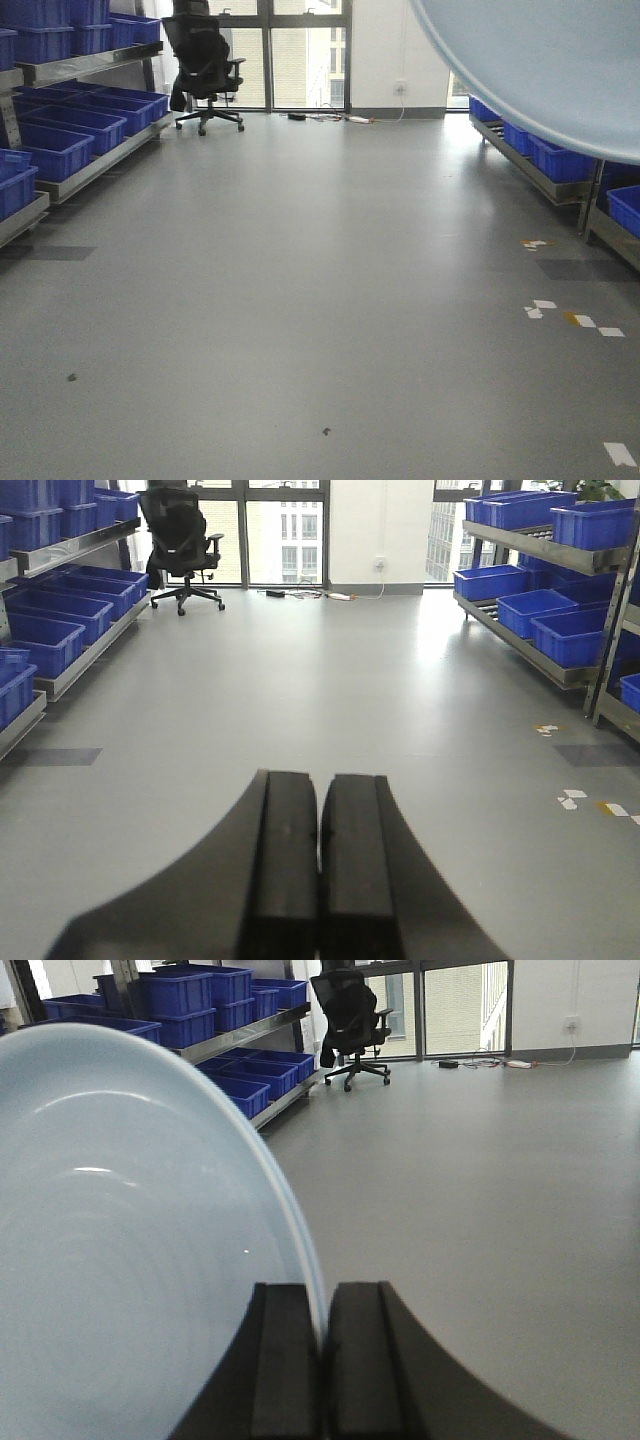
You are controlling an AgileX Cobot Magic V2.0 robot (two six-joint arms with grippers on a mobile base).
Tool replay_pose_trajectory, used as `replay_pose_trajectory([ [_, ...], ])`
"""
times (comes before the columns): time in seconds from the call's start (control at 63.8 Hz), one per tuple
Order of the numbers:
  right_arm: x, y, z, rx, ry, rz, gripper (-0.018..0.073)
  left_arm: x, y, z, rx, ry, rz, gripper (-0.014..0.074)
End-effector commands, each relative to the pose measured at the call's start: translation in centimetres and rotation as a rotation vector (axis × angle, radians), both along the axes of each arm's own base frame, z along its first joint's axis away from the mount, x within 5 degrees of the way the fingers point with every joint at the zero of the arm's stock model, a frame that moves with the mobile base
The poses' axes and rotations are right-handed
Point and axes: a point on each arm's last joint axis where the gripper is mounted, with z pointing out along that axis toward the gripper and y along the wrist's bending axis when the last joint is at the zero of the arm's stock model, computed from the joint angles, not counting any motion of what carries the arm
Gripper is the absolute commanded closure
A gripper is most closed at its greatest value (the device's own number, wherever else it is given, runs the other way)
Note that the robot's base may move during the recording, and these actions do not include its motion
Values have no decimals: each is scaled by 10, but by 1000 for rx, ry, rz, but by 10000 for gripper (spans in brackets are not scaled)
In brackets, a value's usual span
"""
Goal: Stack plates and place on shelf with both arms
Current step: 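Drive the base away from the table holding the plates in the right gripper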
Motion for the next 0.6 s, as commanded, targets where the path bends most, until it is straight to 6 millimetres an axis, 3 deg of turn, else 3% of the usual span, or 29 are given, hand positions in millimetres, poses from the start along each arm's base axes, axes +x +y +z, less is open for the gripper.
replay_pose_trajectory([
  [0.0,-1,-2,20,32,-129,-22,511,1,2,16,-20,-95,21,516],
  [0.58,-1,-2,20,32,-129,-22,511,1,2,16,-20,-95,21,516],
])
